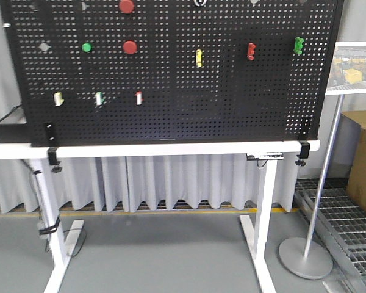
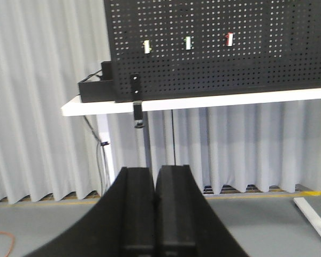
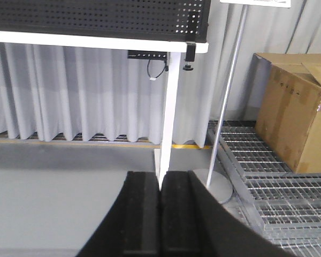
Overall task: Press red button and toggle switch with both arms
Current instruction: 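Drive the base forward toward the black pegboard, then raise both grippers up toward the pegboard controls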
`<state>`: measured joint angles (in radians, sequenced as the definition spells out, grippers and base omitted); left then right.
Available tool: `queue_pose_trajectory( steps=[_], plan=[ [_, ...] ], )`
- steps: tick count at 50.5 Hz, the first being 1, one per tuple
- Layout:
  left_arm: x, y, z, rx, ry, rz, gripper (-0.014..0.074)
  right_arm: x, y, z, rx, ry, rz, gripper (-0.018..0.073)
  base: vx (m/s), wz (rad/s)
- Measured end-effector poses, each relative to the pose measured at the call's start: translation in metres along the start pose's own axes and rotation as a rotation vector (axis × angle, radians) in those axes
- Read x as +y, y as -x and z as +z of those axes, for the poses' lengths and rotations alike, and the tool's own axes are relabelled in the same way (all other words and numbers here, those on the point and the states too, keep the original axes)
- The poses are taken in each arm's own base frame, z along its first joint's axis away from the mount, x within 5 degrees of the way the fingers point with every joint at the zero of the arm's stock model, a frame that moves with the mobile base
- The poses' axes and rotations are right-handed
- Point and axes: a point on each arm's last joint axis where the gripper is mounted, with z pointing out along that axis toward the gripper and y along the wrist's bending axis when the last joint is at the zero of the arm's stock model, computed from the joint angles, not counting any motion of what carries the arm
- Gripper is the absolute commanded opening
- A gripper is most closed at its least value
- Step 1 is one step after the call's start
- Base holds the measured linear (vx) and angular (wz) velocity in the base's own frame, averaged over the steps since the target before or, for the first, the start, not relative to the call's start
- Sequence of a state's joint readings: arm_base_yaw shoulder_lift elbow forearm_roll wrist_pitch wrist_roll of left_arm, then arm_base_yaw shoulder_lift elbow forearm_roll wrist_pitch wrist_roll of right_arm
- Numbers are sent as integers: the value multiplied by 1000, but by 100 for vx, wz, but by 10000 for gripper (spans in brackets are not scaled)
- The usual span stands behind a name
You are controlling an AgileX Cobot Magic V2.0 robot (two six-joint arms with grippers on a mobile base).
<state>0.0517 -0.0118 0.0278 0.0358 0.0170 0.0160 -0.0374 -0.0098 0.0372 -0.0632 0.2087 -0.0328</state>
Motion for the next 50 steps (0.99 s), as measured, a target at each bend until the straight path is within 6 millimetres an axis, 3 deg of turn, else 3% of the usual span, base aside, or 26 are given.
queue_pose_trajectory(
  steps=[50],
  plan=[
    [0,0,0,0,0,0,2,0,0,0,0,0,0,-11,41,1]
  ],
)
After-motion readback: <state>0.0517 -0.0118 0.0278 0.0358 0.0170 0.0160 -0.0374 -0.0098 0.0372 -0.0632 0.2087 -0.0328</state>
